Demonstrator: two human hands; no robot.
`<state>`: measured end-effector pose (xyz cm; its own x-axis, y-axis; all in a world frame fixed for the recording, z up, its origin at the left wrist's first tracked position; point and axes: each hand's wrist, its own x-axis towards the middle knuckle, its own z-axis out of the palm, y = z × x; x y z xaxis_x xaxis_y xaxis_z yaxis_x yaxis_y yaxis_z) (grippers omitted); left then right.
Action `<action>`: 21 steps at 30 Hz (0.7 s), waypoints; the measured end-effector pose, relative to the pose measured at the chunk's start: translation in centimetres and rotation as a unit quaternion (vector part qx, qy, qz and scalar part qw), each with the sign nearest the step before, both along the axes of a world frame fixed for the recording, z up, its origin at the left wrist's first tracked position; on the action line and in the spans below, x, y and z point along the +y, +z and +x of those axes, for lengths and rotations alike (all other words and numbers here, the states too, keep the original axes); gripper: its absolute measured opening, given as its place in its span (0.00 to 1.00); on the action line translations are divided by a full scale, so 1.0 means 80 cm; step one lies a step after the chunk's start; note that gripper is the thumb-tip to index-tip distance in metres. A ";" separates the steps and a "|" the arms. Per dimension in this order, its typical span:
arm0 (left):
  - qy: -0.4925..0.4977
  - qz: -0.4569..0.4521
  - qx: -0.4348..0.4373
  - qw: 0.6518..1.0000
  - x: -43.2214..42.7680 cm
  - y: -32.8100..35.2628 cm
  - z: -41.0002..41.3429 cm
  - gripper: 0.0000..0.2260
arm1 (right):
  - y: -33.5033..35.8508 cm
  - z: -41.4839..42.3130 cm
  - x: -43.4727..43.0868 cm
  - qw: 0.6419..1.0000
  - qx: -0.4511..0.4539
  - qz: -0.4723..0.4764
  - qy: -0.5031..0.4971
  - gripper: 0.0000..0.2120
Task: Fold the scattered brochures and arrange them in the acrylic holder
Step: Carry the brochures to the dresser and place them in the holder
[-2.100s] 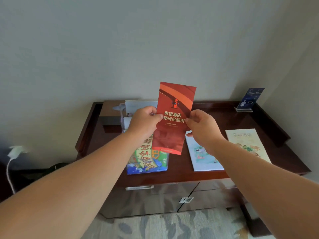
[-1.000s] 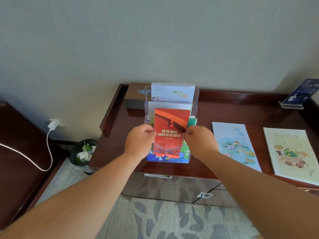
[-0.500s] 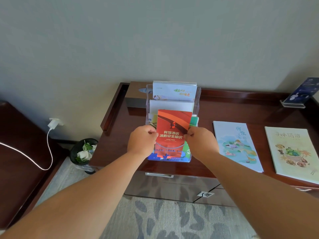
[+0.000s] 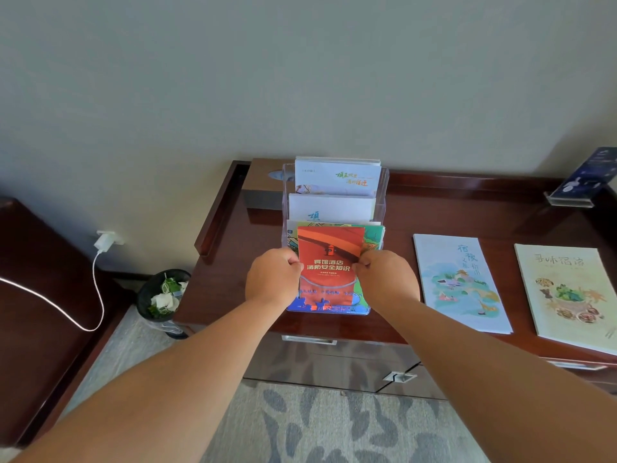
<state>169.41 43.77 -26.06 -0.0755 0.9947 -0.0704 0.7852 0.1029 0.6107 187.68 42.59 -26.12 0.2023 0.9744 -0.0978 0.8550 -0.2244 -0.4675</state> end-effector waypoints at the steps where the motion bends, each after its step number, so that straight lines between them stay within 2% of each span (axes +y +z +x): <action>1: 0.000 0.000 -0.002 1.000 0.000 0.000 0.000 0.09 | 0.001 -0.001 0.000 1.000 -0.001 0.001 -0.003 0.11; 13: 0.006 0.004 0.002 1.000 0.001 0.003 0.006 0.09 | 0.007 0.002 -0.001 0.999 0.031 0.008 -0.023 0.10; 17: 0.063 0.022 -0.026 0.997 -0.006 0.002 0.005 0.06 | 0.006 0.007 -0.004 0.993 0.076 0.043 -0.084 0.06; 21: 0.080 0.048 -0.062 0.994 -0.011 0.004 0.003 0.08 | 0.008 0.011 -0.007 0.985 0.121 0.056 -0.107 0.12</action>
